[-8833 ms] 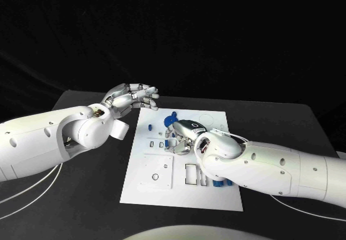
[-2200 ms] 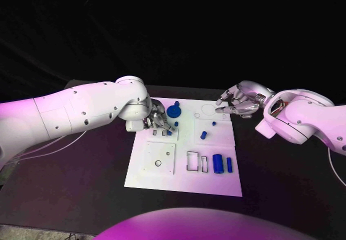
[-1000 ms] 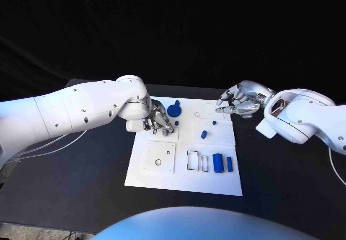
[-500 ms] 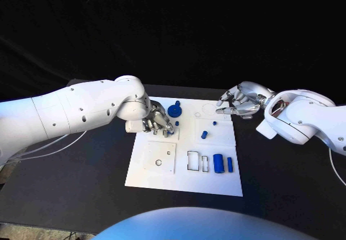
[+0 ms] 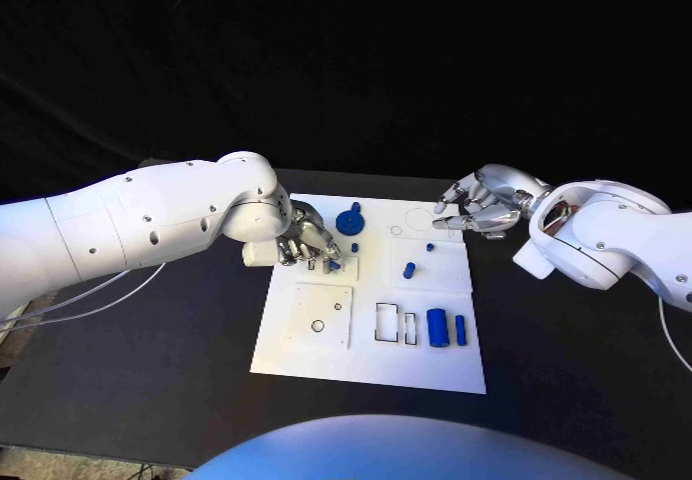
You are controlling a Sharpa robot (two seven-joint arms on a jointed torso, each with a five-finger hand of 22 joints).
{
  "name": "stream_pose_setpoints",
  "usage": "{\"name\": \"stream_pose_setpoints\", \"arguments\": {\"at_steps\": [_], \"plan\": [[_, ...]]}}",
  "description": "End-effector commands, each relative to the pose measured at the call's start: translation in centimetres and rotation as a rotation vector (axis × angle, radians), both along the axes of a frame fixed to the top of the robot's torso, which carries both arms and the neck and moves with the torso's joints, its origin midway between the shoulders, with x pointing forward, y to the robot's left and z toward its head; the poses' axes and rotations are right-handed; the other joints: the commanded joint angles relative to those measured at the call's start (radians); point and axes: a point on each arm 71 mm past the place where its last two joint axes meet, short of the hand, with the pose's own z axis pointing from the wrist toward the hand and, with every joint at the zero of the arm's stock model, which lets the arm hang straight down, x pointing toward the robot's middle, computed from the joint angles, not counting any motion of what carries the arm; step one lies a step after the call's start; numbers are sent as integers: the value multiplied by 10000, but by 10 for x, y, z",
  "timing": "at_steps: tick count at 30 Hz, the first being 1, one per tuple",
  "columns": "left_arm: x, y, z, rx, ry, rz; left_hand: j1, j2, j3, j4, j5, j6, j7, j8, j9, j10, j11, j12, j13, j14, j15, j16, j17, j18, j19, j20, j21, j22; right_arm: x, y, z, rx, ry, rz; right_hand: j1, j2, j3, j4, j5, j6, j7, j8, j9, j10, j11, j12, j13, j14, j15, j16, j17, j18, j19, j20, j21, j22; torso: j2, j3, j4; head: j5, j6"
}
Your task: Assemble the parts on the task board
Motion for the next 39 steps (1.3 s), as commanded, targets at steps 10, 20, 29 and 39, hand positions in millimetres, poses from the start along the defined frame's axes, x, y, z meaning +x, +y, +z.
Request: {"name": "stream_pose_setpoints", "arguments": {"at_steps": [10, 20, 29, 39], "plan": [[5, 0, 1, 1317, -1135, -491, -255, 24, 1851, -1911, 186, 263, -184, 266, 134, 143, -63, 8, 77, 1042, -6, 36, 2635, -99, 141, 7, 38, 1511, 0, 0, -1, -94, 20, 107, -67, -51, -2, 78, 15, -42, 6, 64, 12, -49, -22, -66, 810, 1042, -24, 40, 2629, 77, -85, -17, -63, -14, 2, -1, -12, 46, 29], [5, -8, 2, 1815, -1764, -860, -286, 32, 1904, -1966, 257, 273, -193, 309, 156, 157, -71, 8, 79, 1042, -13, 36, 2635, -100, 145, -2, 40, 1517, 0, 0, -1, -78, 1, 106, -61, -54, 3, 79, 27, -48, 6, 66, 15, -57, -23, -76, 799, 1042, -25, 40, 2629, 80, -92, -17, -81, -26, 13, -10, -29, 82, 19], [3, -11, 1, 1917, -1731, -1037, -291, 37, 1923, -1983, 270, 278, -196, 320, 161, 167, -74, 17, 94, 1042, -15, 36, 2635, -101, 148, -5, 43, 1521, 0, 0, -1, -77, 3, 108, -61, -54, 3, 79, 27, -48, 6, 66, 15, -57, -23, -76, 799, 1042, -25, 40, 2629, 80, -92, -17, -81, -26, 22, -16, -15, 71, -22], [1, -12, -1, 1937, -1506, -1171, -300, 39, 1944, -2009, 285, 283, -199, 333, 167, 173, -76, 18, 95, 1042, -16, 36, 2635, -100, 145, -7, 39, 1519, 0, 0, -1, -81, 5, 108, -61, -54, 3, 79, 27, -48, 6, 66, 15, -57, -23, -76, 799, 1042, -25, 40, 2629, 80, -92, -17, -81, -26, 18, -17, -17, 91, -74]]}}
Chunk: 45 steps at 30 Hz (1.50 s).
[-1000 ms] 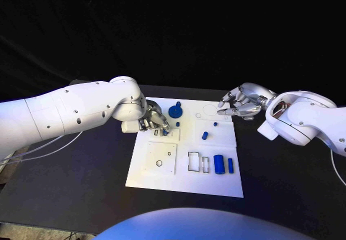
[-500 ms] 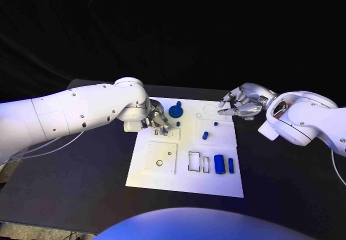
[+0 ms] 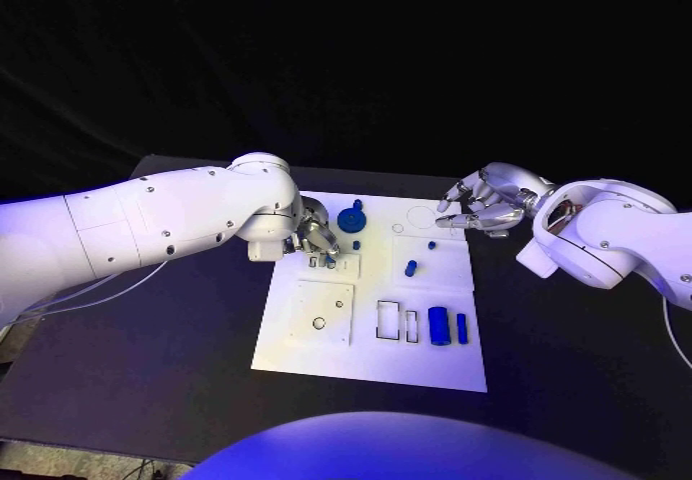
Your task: Assemble the parts on the task board
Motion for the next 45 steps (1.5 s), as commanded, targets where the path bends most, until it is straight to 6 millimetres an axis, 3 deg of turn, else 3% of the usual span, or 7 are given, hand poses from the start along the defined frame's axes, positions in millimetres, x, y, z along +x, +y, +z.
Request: {"name": "stream_pose_setpoints", "arguments": {"at_steps": [1, 12, 16, 45], "plan": [[-2, -1, -2, 127, 177, -139, -16, 114, 1411, -1477, 68, 231, -252, 64, 20, 100, -3, 18, 7, 1042, -16, 36, 2635, -100, 146, -7, 39, 1519, -1, 1, -1, -71, 0, 136, -61, -54, 4, 80, 27, -48, 6, 67, 9, -57, -23, -34, 802, 1042, -25, 40, 2633, 79, -56, 19, -33, -9, -5, 4, 6, 10, -15], [-4, -1, -3, 8, 323, -110, -37, 120, 1444, -1508, 114, 244, -253, 81, 26, 111, -6, 23, 17, 1042, -17, 36, 2635, -100, 145, -10, 36, 1520, -1, 2, 0, -176, -88, 190, -48, -59, 18, 86, 61, -62, 6, 77, 21, -62, -24, -41, 794, 1042, -27, 40, 2633, 81, -59, 17, -49, -13, -10, -1, -2, 31, -38], [-4, -1, -4, -26, 409, -112, -45, 124, 1455, -1518, 130, 250, -255, 87, 27, 113, -7, 22, 16, 1042, -17, 36, 2635, -102, 151, -11, 43, 1527, -1, 2, 0, -204, -107, 203, -48, -59, 18, 86, 61, -62, 6, 77, 21, -62, -24, -41, 794, 1042, -27, 40, 2633, 81, -59, 17, -49, -13, -6, 13, 7, 35, -38], [-6, 2, -8, 27, 636, -102, -84, 134, 1501, -1567, 191, 275, -259, 108, 33, 126, -10, 21, 18, 1042, -17, 36, 2635, -98, 141, -15, 29, 1517, 0, 1, 0, -214, -135, 174, -48, -59, 18, 86, 61, -62, 6, 77, 21, -62, -24, -41, 794, 1042, -27, 40, 2633, 81, -59, 17, -49, -13, -1, -2, -6, 54, -38]]}}
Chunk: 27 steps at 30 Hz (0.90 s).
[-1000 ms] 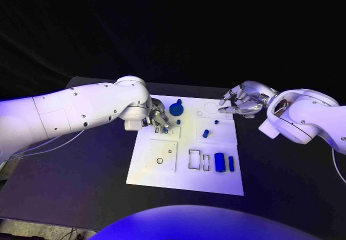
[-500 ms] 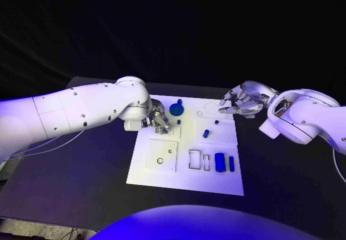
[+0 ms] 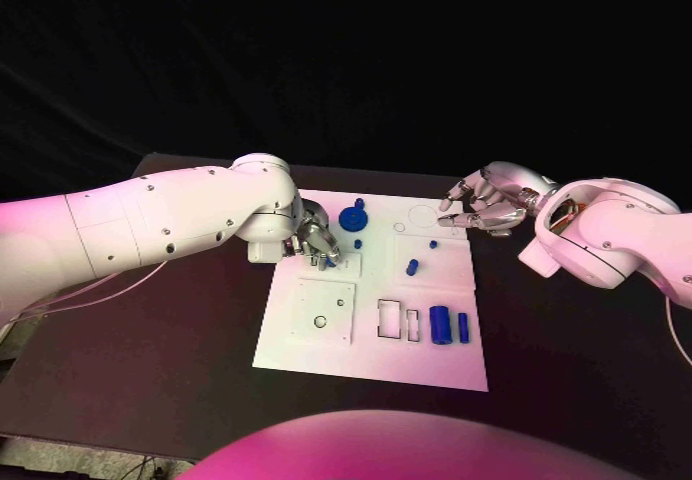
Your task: Assemble the parts on the task board
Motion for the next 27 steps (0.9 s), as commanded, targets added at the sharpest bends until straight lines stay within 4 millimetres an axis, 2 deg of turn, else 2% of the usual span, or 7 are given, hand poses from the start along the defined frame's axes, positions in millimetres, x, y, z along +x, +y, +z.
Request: {"name": "stream_pose_setpoints", "arguments": {"at_steps": [1, 27], "plan": [[-2, 0, -4, 76, 234, -102, -30, 83, 1512, -1555, 26, 239, -295, 70, 9, 91, -44, 20, -9, 1042, -17, 36, 2635, -98, 141, -14, 28, 1518, 0, 1, 0, -89, -33, 117, -48, -71, -6, 71, 75, -72, 6, 50, 25, -72, -25, -55, 781, 1042, -27, 40, 2635, 85, -65, 15, -72, -25, 7, -7, -5, -5, 2], [-1, 1, -6, 65, 290, 24, -100, 108, 1531, -1567, -18, 243, -293, 73, 6, 111, -41, 32, 13, 1042, -18, 36, 2635, -100, 146, -16, 33, 1527, -1, 0, 0, -69, -56, 123, -48, -73, -6, 72, 76, -72, 6, 52, 26, -78, -25, -62, 772, 1042, -27, 40, 2635, 99, -93, 15, -136, -74, 11, 3, -10, -22, 2]]}}
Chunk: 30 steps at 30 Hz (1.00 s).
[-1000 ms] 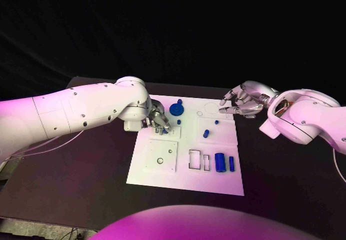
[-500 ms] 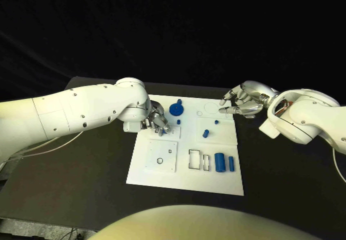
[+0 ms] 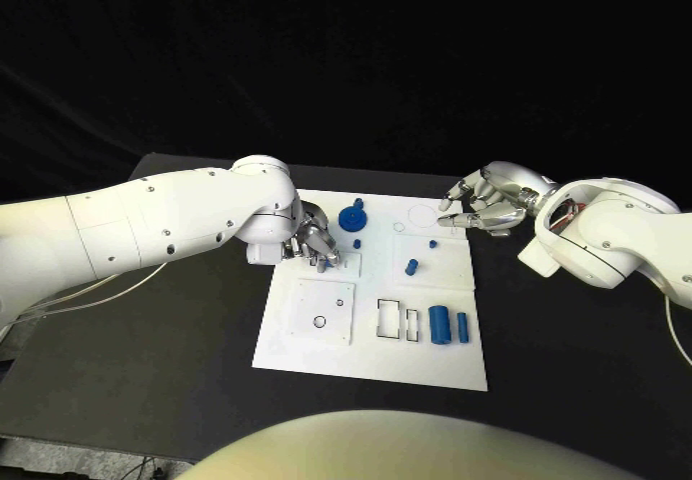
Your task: Assemble the parts on the task board
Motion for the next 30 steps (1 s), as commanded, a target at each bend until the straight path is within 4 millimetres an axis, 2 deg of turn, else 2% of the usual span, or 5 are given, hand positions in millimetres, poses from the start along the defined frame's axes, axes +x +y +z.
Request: {"name": "stream_pose_setpoints", "arguments": {"at_steps": [1, 7, 12, 30], "plan": [[0, 1, -3, 55, 150, 38, -50, 136, 1541, -1562, -20, 201, -273, 34, 12, 89, -6, 45, 35, 1041, -17, 36, 2635, -103, 149, -17, 36, 1533, -1, 1, 0, -67, -39, 128, -44, -82, -1, 78, 40, -73, 4, 65, 23, -91, -26, -76, 749, 1042, -29, 40, 2635, 103, -66, -22, -74, -22, 1, 2, -2, -4, 2], [0, 0, -3, 17, 251, 59, -483, 296, 1570, -1461, -458, 276, -297, 47, -9, 127, -18, 51, 60, 1041, -21, 36, 2635, -104, 155, -17, 28, 1550, -1, 1, -1, -71, -28, 137, -44, -82, -1, 78, 40, -73, 4, 65, 23, -91, -26, -76, 749, 1042, -29, 40, 2635, 103, -66, -22, -74, -22, 2, 12, 1, -4, 2], [0, 0, -3, 10, 295, 48, -688, 336, 1553, -1386, -623, 314, -310, 46, -22, 135, -25, 48, 64, 1041, -24, 36, 2635, -105, 157, -19, 23, 1557, -1, 1, -1, -77, -16, 142, -44, -82, -1, 78, 40, -73, 4, 65, 23, -91, -26, -76, 749, 1042, -29, 40, 2635, 103, -66, -22, -74, -22, -1, 7, -4, -9, 2], [1, 0, -4, -9, 294, 89, -1081, 314, 1477, -1249, -887, 344, -331, 25, -50, 151, -36, 55, 89, 1041, -31, 36, 2635, -107, 165, -24, 17, 1573, -1, 1, -2, -94, 25, 153, -36, -86, 4, 78, 43, -73, 3, 72, 29, -93, -27, -79, 746, 1042, -29, 40, 2635, 103, -67, -23, -79, -22, -10, -1, 6, -27, 2]]}}
